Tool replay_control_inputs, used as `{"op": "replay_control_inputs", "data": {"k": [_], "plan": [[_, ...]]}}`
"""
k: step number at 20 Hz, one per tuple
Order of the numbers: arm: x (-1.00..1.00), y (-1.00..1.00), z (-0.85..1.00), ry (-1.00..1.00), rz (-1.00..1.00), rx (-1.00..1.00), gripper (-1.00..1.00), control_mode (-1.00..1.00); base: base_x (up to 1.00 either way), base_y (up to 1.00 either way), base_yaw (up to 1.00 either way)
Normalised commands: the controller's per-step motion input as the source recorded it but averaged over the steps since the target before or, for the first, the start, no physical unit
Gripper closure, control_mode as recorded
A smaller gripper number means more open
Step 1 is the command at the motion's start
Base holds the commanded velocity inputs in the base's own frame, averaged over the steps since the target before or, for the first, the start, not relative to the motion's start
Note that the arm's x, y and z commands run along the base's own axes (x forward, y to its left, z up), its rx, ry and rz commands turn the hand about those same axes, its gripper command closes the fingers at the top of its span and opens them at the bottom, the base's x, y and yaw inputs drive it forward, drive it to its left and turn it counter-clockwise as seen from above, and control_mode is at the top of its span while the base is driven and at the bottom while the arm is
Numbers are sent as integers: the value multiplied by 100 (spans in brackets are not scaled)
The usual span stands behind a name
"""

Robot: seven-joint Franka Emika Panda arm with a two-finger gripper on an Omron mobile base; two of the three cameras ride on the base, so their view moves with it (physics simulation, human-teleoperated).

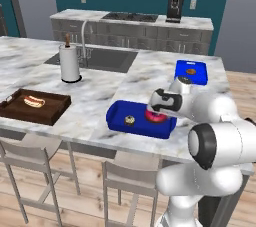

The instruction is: Take the cupcake and donut from the fridge and place them on the empty tray on the dining counter.

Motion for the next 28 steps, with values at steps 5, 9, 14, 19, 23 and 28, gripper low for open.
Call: {"op": "replay_control_inputs", "data": {"k": [5,9,14,19,23,28], "plan": [[53,0,-26,7,-3,0,100,-100,0,0,0],[33,0,-30,7,0,0,100,-100,0,0,0],[17,-3,-33,3,0,0,100,-100,0,0,0],[9,0,-29,1,0,0,100,-100,0,0,0],[19,0,-35,3,0,0,100,-100,0,0,0],[16,0,-29,3,-1,0,-100,-100,0,0,0]]}}
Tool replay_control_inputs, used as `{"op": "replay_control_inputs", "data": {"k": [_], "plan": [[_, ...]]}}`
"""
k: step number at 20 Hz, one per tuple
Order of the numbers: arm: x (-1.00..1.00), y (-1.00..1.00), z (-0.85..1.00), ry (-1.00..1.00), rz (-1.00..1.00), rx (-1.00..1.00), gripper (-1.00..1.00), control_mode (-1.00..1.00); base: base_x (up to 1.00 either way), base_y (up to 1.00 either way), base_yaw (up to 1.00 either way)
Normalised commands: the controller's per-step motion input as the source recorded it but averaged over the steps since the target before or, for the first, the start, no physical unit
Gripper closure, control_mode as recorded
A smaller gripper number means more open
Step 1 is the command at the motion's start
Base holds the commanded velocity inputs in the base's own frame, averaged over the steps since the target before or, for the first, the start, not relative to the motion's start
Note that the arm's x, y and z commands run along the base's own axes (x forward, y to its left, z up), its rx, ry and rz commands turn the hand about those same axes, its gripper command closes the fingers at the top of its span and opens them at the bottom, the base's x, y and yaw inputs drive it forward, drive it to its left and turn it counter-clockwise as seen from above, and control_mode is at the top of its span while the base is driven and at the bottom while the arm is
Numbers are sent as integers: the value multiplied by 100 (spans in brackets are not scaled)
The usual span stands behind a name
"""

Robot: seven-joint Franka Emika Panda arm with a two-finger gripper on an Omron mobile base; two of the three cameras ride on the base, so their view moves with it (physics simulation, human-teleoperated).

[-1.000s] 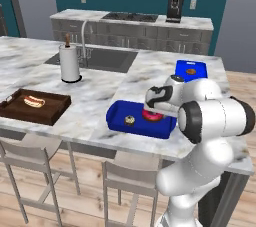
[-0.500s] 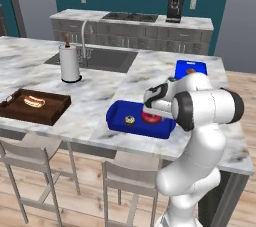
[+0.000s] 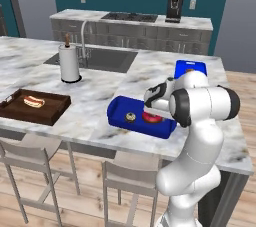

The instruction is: Take the cupcake and donut from the fridge and place them on the empty tray on the dining counter.

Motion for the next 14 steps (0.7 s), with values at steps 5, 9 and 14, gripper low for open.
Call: {"op": "replay_control_inputs", "data": {"k": [5,9,14], "plan": [[2,0,-1,1,-1,0,-100,-100,0,0,0],[0,0,18,4,0,0,-100,-100,0,0,0],[0,0,35,5,-3,0,-100,-100,0,0,0]]}}
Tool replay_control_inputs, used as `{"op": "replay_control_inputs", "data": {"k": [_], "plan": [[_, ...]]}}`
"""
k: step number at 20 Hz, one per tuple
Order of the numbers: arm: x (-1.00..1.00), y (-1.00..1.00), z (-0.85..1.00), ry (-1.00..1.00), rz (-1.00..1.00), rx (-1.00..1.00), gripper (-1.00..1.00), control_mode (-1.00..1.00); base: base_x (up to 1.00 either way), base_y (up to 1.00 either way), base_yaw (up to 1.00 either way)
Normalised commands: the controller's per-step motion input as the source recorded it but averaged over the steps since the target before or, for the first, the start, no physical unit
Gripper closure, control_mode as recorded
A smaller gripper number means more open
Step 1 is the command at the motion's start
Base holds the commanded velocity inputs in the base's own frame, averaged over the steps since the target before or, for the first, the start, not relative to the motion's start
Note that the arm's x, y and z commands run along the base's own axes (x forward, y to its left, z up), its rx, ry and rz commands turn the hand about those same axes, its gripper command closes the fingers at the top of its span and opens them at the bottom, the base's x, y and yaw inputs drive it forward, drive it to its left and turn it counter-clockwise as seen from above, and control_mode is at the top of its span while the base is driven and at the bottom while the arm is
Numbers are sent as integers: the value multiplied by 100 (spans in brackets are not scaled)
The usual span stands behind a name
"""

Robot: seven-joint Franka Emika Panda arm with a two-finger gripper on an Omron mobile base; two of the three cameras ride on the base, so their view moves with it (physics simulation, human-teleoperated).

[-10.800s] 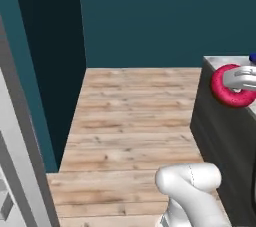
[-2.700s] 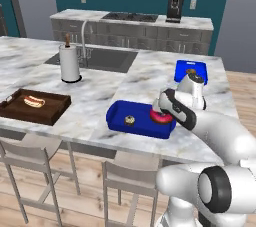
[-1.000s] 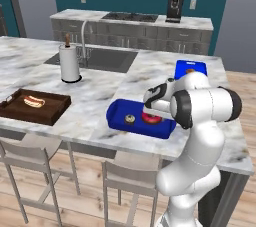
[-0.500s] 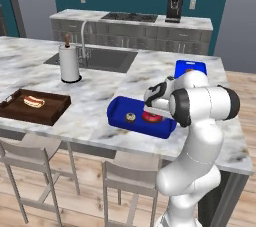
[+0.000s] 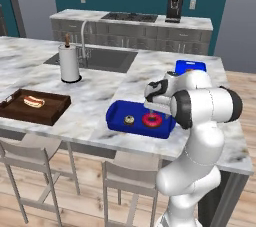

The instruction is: Take the cupcake and donut from the fridge and place them on the empty tray on the dining counter.

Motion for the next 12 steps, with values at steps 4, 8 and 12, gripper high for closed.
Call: {"op": "replay_control_inputs", "data": {"k": [4,8,12], "plan": [[-10,0,95,4,-6,0,-100,-100,0,0,0],[-85,-3,100,-11,0,0,-100,-100,0,0,0],[-96,-3,100,-11,10,0,-100,-100,0,0,0]]}}
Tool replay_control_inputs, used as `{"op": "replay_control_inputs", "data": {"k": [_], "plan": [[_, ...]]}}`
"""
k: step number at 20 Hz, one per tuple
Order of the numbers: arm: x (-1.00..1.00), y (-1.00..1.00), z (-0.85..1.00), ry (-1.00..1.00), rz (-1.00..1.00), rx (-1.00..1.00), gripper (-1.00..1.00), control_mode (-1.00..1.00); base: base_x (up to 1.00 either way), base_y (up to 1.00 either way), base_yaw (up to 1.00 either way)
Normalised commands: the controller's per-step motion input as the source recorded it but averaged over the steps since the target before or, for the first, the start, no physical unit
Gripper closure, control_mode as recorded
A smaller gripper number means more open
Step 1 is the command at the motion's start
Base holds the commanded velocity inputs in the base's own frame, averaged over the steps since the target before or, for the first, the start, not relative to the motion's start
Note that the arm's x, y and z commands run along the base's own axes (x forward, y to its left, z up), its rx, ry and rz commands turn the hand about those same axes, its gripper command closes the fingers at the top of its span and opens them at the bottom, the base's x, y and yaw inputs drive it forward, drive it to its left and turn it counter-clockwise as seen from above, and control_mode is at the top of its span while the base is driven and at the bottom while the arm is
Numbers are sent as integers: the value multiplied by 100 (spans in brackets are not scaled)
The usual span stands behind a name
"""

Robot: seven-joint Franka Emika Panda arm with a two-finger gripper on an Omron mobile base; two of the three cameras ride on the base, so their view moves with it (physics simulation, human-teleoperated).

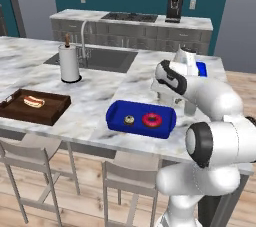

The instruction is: Take the cupcake and donut from the fridge and place them on the empty tray on the dining counter.

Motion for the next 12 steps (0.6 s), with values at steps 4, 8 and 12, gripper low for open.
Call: {"op": "replay_control_inputs", "data": {"k": [4,8,12], "plan": [[-100,0,100,-4,20,-8,-100,-100,0,0,0],[-100,1,100,0,21,-9,-100,-100,0,0,0],[-100,0,85,-11,2,0,-100,-100,0,0,0]]}}
